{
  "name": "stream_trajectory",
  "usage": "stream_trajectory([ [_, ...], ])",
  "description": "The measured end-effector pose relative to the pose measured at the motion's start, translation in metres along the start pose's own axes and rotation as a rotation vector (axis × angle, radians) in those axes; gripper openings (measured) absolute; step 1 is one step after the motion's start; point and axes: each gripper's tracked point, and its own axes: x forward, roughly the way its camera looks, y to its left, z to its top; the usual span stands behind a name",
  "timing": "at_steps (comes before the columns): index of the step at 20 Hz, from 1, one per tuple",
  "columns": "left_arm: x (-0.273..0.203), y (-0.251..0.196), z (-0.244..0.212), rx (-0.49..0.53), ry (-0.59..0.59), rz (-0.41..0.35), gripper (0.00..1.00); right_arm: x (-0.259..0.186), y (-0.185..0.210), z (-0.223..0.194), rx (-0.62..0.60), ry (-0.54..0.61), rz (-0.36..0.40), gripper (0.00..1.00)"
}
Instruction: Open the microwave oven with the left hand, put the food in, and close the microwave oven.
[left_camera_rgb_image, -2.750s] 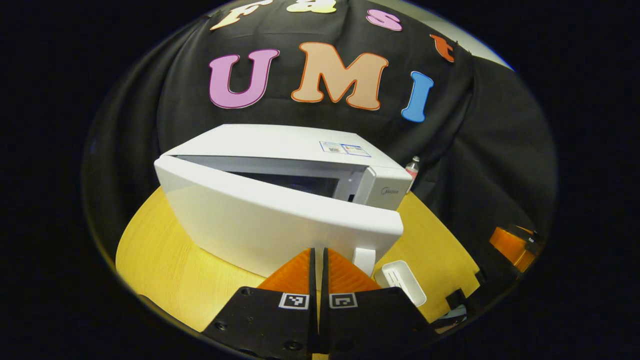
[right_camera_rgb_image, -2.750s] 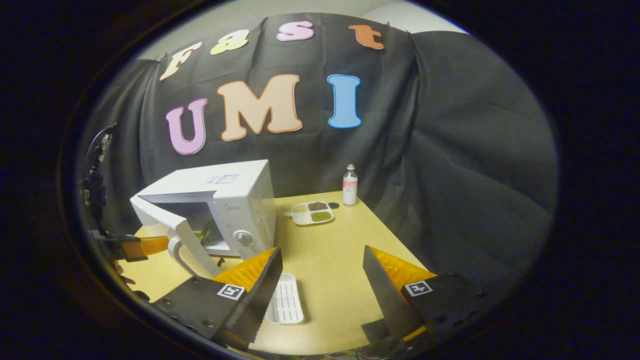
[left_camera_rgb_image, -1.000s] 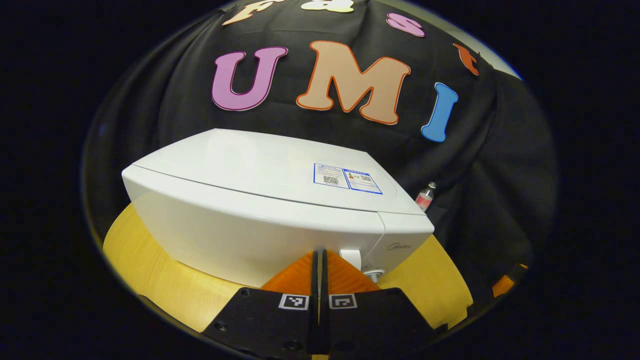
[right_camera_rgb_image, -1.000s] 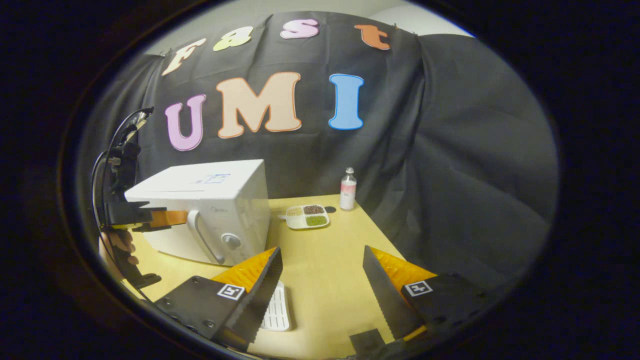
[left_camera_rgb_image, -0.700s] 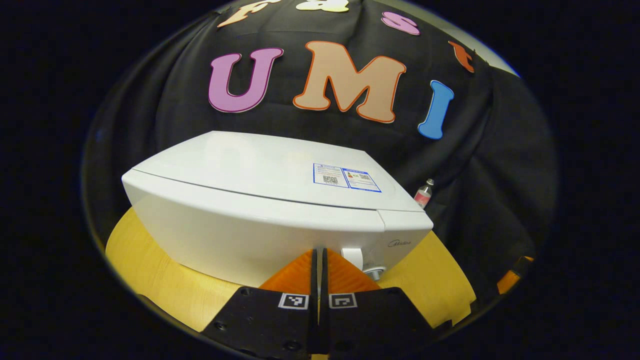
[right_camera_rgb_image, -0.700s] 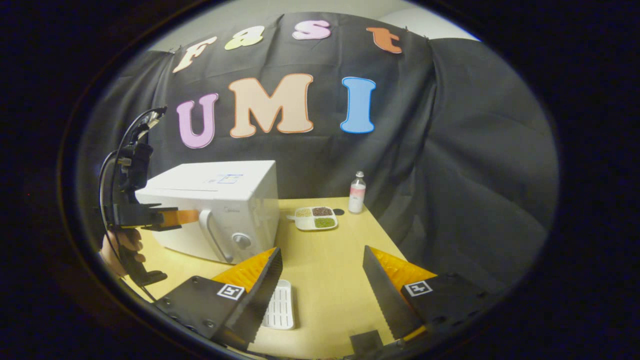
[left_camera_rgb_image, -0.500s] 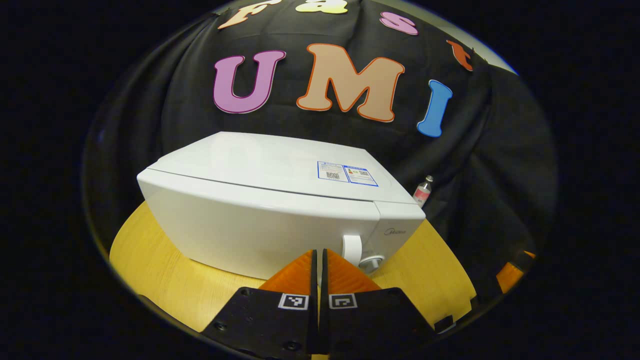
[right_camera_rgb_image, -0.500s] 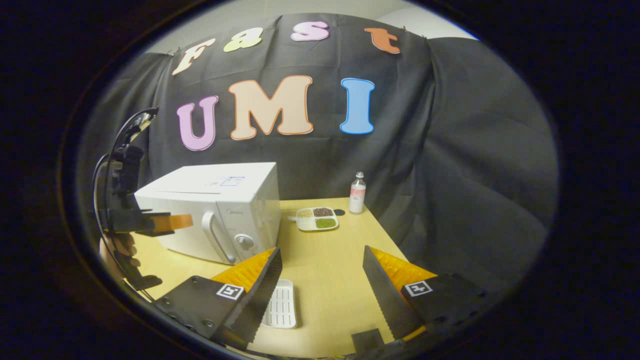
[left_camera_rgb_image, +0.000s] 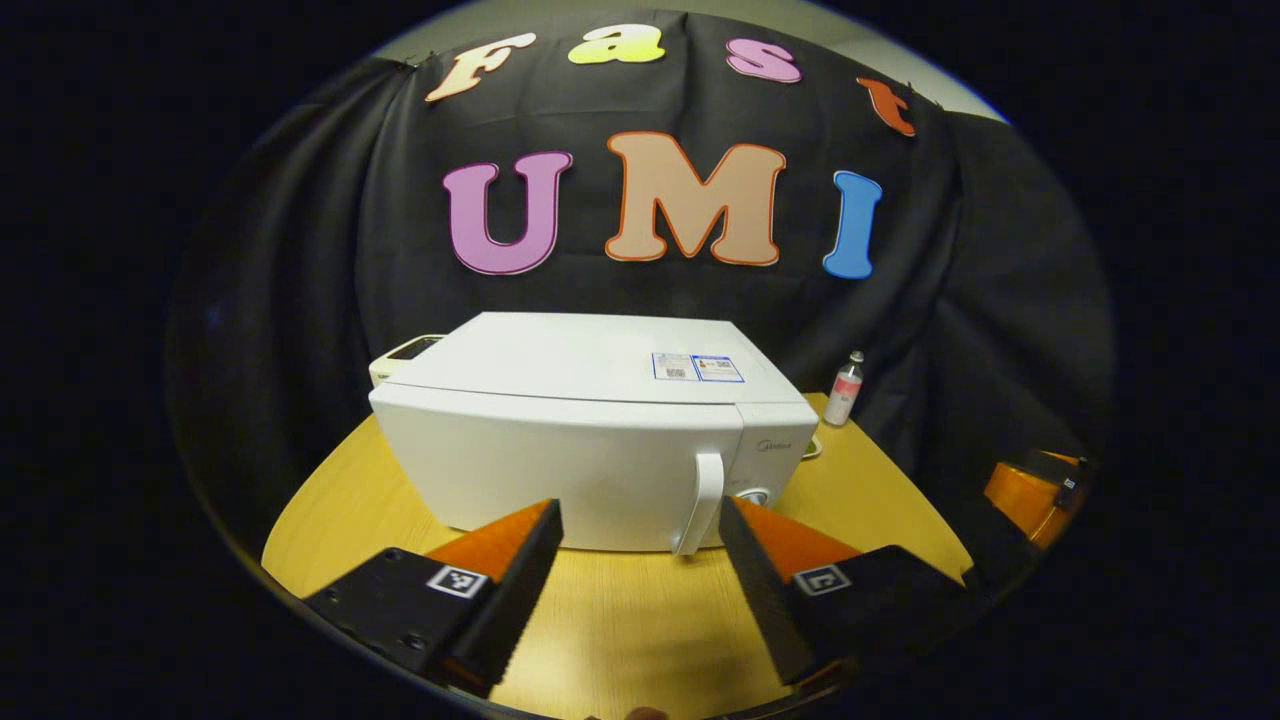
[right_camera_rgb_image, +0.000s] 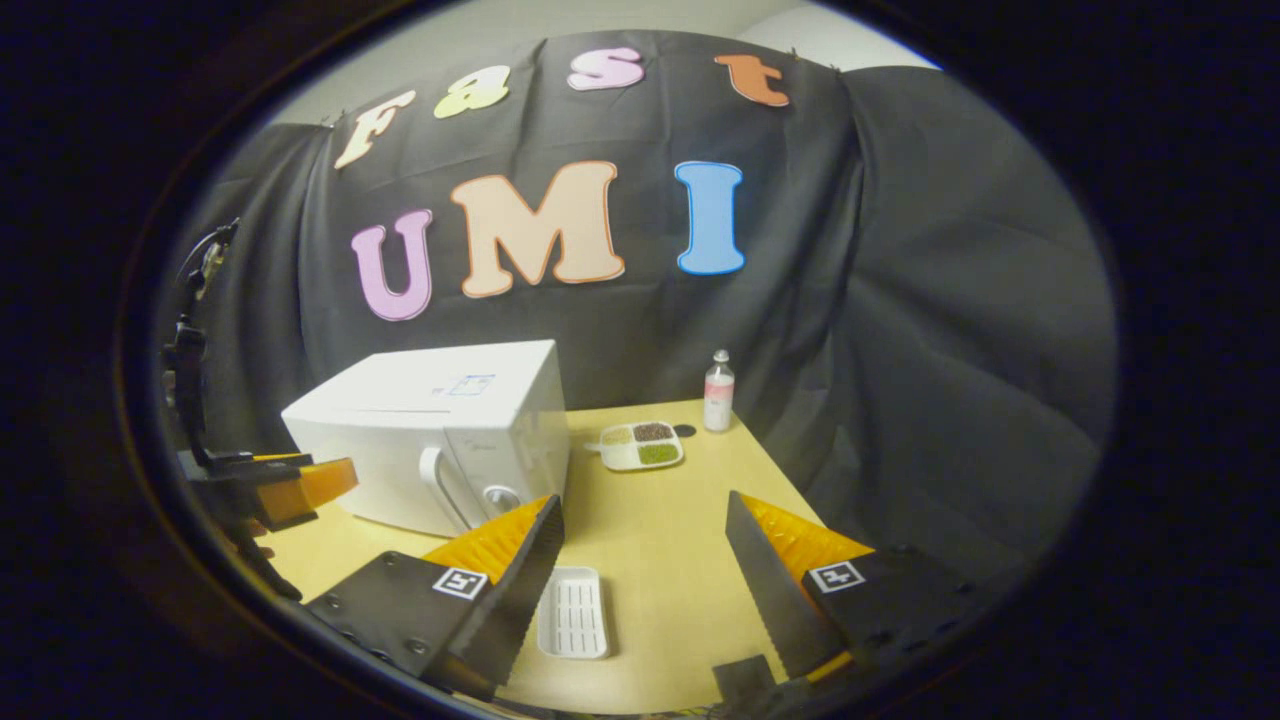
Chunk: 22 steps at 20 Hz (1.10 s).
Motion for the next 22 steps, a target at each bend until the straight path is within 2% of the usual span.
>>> stream_trajectory([
  [1,-0.006,0.003,0.007,-0.009,-0.016,0.011,0.96,-0.002,0.000,0.006,-0.002,-0.012,0.007,1.00],
  [2,-0.009,0.008,0.014,-0.010,-0.028,0.026,0.97,-0.004,0.001,0.014,-0.004,-0.025,0.013,1.00],
  [3,-0.012,0.014,0.020,-0.012,-0.043,0.045,0.97,-0.007,0.002,0.022,-0.006,-0.041,0.020,0.94],
  [5,-0.020,0.021,0.038,-0.032,-0.092,0.065,0.97,-0.011,0.001,0.032,-0.028,-0.060,0.029,0.94],
  [6,-0.024,0.025,0.045,-0.040,-0.112,0.079,0.97,-0.013,0.000,0.037,-0.038,-0.068,0.032,1.00],
  [7,-0.027,0.032,0.049,-0.047,-0.127,0.095,0.96,-0.015,0.001,0.044,-0.045,-0.084,0.034,0.94],
  [8,-0.031,0.034,0.052,-0.055,-0.136,0.103,0.96,-0.017,0.001,0.049,-0.046,-0.097,0.038,0.94],
  [14,-0.044,0.034,0.047,-0.084,-0.145,0.137,0.96,-0.026,-0.003,0.059,-0.042,-0.123,0.068,0.94],
  [22,-0.052,0.009,0.038,-0.082,-0.137,0.131,0.96,-0.038,-0.027,0.057,-0.046,-0.132,0.069,0.94],
])
